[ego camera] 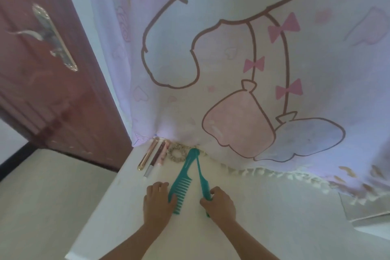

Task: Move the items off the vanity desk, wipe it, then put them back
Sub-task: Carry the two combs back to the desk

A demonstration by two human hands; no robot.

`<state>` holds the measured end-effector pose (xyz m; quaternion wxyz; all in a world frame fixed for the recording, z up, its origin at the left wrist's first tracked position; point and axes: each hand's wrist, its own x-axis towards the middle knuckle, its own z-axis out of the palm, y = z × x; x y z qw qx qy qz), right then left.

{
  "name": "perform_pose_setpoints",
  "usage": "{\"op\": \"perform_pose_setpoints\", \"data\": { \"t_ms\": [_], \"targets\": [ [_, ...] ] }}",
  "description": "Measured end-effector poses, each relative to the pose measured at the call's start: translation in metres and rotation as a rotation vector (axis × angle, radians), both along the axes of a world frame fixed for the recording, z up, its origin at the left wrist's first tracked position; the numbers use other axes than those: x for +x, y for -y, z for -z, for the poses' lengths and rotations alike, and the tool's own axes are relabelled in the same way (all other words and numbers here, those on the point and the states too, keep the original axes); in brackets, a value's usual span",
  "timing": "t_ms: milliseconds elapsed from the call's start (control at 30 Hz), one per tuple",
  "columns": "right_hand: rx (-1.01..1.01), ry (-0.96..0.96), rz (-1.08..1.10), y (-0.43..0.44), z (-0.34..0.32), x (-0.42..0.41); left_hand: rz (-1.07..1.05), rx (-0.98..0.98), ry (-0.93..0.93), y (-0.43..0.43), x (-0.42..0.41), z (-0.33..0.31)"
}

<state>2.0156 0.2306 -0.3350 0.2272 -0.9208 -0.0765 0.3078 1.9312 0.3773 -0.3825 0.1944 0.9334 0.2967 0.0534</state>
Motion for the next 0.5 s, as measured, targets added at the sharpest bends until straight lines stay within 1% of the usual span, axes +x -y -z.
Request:
{"op": "perform_pose_setpoints", "data": {
  "t_ms": [67, 167, 300, 500],
  "targets": [
    [0.024, -0.002, 0.021, -0.010, -0.002, 0.002, 0.089, 0.112, 0.015, -0.017, -0.010, 0.004],
    [0.026, 0.008, 0.034, -0.027, -0.003, 0.001, 0.188, 0.199, 0.006, -0.047, -0.022, 0.006],
    [0.015, 0.012, 0.075, -0.043, 0.002, -0.012, 0.253, 0.183, -0.163, -0.068, -0.028, 0.009],
    [-0.004, 0.027, 0.159, -0.056, 0.010, -0.023, 0.291, 0.159, -0.223, -0.073, -0.036, 0.017]
  ]
}}
